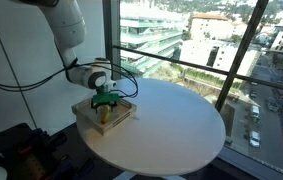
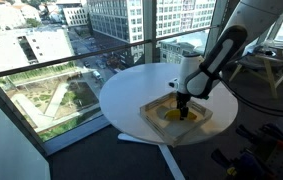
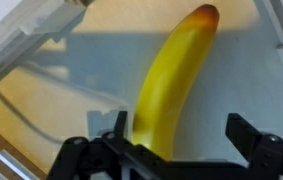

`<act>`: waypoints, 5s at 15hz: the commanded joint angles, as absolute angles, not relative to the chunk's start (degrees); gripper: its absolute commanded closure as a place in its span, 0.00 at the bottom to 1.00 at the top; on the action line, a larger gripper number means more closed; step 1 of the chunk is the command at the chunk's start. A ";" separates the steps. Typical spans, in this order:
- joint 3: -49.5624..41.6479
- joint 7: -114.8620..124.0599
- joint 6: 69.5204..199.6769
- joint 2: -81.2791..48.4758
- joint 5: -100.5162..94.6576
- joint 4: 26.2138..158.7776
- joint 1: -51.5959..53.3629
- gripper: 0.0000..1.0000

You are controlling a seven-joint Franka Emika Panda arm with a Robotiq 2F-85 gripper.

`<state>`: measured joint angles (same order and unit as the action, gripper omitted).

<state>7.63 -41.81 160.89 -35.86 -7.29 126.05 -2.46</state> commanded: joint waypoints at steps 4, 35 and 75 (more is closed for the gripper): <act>8.68 -40.55 161.66 -35.81 -8.35 126.01 -3.91 0.38; 9.21 -40.41 148.40 -25.40 -7.97 127.39 -2.96 0.84; 6.04 -22.57 139.75 -8.28 -3.89 136.66 1.08 0.84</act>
